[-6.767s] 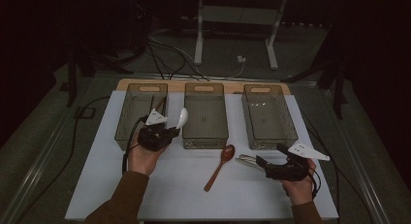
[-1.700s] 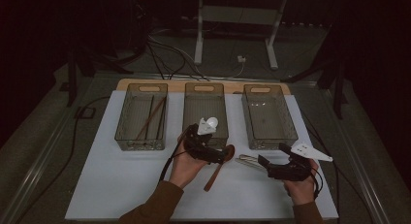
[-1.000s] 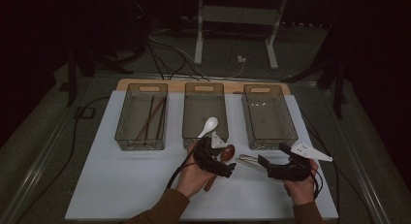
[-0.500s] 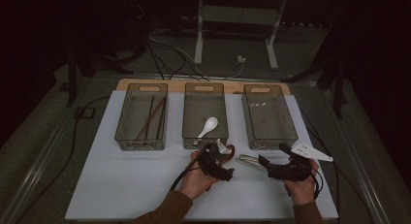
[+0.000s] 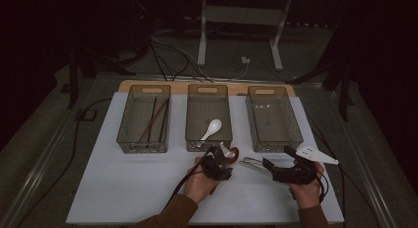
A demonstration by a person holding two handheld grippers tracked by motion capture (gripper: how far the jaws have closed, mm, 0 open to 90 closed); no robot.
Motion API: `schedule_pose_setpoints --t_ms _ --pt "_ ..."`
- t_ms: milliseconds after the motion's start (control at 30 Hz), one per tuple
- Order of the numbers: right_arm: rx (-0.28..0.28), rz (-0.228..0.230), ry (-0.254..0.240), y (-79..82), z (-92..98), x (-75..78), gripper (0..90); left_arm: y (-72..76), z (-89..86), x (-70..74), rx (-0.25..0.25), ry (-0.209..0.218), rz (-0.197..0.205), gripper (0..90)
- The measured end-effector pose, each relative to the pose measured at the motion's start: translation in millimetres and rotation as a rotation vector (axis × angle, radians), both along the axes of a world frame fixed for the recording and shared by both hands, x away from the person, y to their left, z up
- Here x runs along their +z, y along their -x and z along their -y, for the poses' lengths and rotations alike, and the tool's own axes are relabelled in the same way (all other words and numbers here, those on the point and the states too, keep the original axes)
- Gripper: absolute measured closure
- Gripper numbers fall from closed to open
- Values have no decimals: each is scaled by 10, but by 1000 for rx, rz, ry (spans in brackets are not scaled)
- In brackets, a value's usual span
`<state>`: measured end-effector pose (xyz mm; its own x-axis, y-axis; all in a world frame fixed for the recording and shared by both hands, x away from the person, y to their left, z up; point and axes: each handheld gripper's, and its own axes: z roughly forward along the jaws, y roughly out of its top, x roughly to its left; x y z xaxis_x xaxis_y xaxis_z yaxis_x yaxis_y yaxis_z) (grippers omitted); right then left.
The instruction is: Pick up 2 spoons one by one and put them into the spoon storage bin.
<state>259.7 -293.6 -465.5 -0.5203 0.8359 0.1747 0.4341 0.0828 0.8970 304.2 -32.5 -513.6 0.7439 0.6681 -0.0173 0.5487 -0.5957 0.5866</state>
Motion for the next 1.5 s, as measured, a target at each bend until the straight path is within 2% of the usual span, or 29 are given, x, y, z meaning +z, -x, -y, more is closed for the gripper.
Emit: schedule_pose_setpoints --t_ms 300,500,867,1500 --pt "-1 2 -1 2 1 3 0 7 -62 8 8 -7 1 751" --pt "0 0 -1 2 -1 0 0 13 -110 18 -4 -21 1 810" --pt "3 -3 0 -2 -8 -5 0 36 -154 31 -27 -34 7 836" --pt "5 -5 1 -5 -15 -17 0 85 -213 145 -45 32 21 839"
